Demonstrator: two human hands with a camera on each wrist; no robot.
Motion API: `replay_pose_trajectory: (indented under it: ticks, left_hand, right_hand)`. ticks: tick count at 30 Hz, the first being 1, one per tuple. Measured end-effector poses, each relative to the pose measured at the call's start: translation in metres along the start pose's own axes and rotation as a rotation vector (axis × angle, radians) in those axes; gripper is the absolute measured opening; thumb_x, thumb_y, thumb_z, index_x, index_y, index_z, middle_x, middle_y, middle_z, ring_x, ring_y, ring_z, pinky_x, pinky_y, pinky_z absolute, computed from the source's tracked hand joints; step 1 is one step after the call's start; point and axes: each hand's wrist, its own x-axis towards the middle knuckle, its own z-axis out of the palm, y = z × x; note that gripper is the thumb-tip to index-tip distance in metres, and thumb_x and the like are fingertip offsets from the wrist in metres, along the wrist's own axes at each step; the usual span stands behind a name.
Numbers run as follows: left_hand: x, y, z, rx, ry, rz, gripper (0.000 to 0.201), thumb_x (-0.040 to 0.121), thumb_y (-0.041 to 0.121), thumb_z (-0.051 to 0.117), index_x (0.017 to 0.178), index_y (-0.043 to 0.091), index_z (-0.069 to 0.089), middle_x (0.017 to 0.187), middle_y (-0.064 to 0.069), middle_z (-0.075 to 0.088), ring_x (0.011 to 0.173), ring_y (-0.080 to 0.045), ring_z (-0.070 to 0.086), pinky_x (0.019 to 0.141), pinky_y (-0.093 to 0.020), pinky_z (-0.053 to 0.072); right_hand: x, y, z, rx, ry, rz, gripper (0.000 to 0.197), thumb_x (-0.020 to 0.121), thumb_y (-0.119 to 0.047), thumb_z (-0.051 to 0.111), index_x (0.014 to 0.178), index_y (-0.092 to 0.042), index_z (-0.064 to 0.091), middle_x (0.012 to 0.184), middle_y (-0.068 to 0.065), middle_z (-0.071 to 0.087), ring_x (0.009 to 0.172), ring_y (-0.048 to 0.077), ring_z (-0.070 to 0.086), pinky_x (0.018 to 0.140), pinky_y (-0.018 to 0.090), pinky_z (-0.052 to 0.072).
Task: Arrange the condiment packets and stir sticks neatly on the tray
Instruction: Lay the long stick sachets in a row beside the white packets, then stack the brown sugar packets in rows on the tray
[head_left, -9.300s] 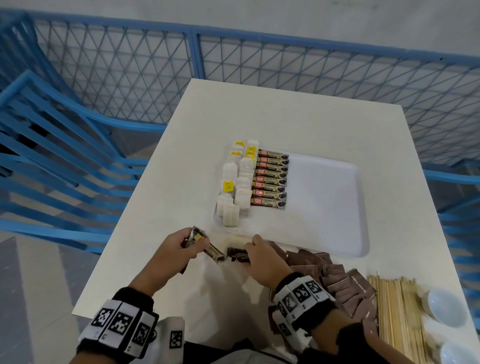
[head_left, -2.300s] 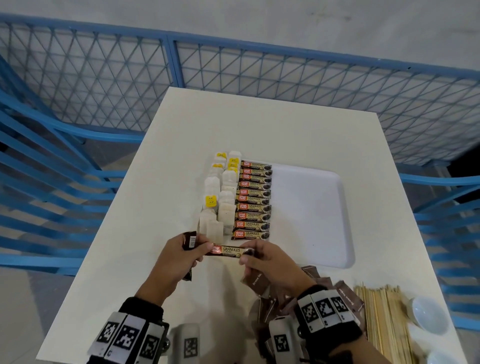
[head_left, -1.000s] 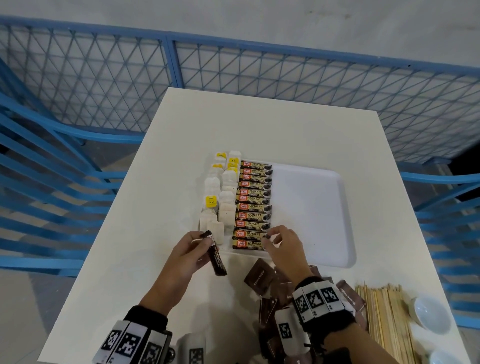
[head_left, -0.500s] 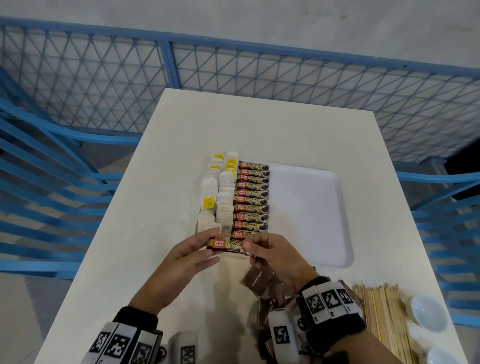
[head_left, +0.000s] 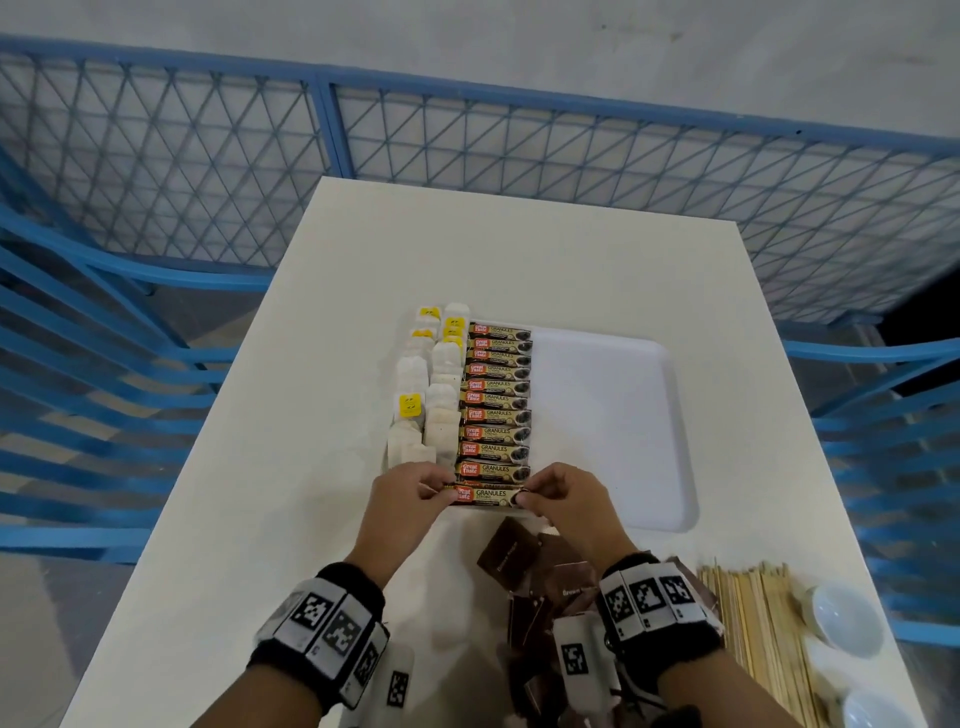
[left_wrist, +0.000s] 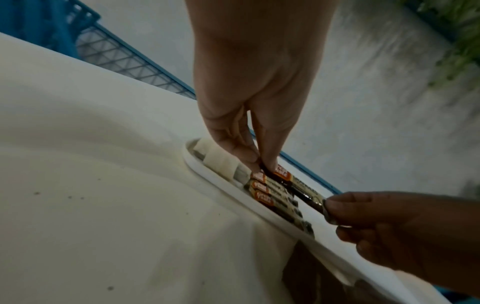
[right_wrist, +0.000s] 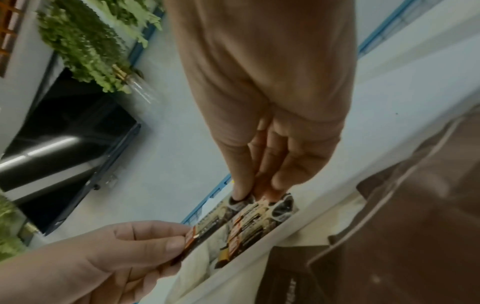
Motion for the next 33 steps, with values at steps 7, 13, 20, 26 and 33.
replay_pose_trajectory:
  ticks: [7,13,20,26,33]
  left_hand:
    - [0.011,-0.006,0.017,0.153,-0.066,0.063,0.01,0.081,0.002,0.066,0.085,0.011,0.065,0.087,-0.005,0.063,0.081,-0.019,0.061,0.071,-0.012,0.045]
    - [0.014,-0.008,0.023,0.29,-0.056,0.107,0.006,0.085,0.004,0.061,0.09,0.003,0.064,0.089,-0.002,0.052,0.083,-0.02,0.055,0.076,-0.025,0.044]
    - [0.007,-0.006,0.019,0.357,-0.019,0.21,0.007,0.087,0.009,0.059,0.092,0.005,0.062,0.086,0.0,0.049,0.076,-0.015,0.049,0.064,-0.017,0.035]
    - [-0.011,0.001,0.022,0.358,-0.229,0.302,0.004,0.087,0.011,0.058,0.086,0.014,0.059,0.078,0.013,0.044,0.065,-0.002,0.044,0.062,-0.009,0.036]
    - [-0.029,0.0,0.051,0.525,-0.354,0.219,0.019,0.087,0.029,0.061,0.086,0.015,0.048,0.097,0.001,0.042,0.088,-0.017,0.049,0.075,-0.026,0.039]
  right_hand:
    - [0.011,0.012,0.003,-0.236,0.04,-0.01,0.016,0.076,-0.021,0.075,0.078,-0.015,0.061,0.075,0.0,0.064,0.07,0.012,0.056,0.058,0.012,0.04]
    - [0.015,0.01,0.005,-0.266,0.041,-0.008,0.016,0.076,-0.017,0.075,0.078,-0.013,0.06,0.075,-0.001,0.06,0.069,0.011,0.054,0.056,0.009,0.038]
    - [0.007,0.007,-0.006,-0.219,0.059,-0.047,0.014,0.079,-0.02,0.072,0.083,-0.016,0.059,0.07,-0.009,0.058,0.061,0.001,0.05,0.054,0.008,0.039]
    - [-0.018,0.012,-0.046,-0.405,0.011,-0.15,0.003,0.083,-0.02,0.068,0.085,-0.018,0.066,0.082,-0.006,0.064,0.065,-0.003,0.05,0.06,0.002,0.037]
    - [-0.037,0.03,-0.052,-0.765,-0.316,-0.153,0.038,0.081,-0.04,0.067,0.113,-0.02,0.061,0.104,-0.002,0.045,0.106,0.017,0.041,0.09,0.023,0.037]
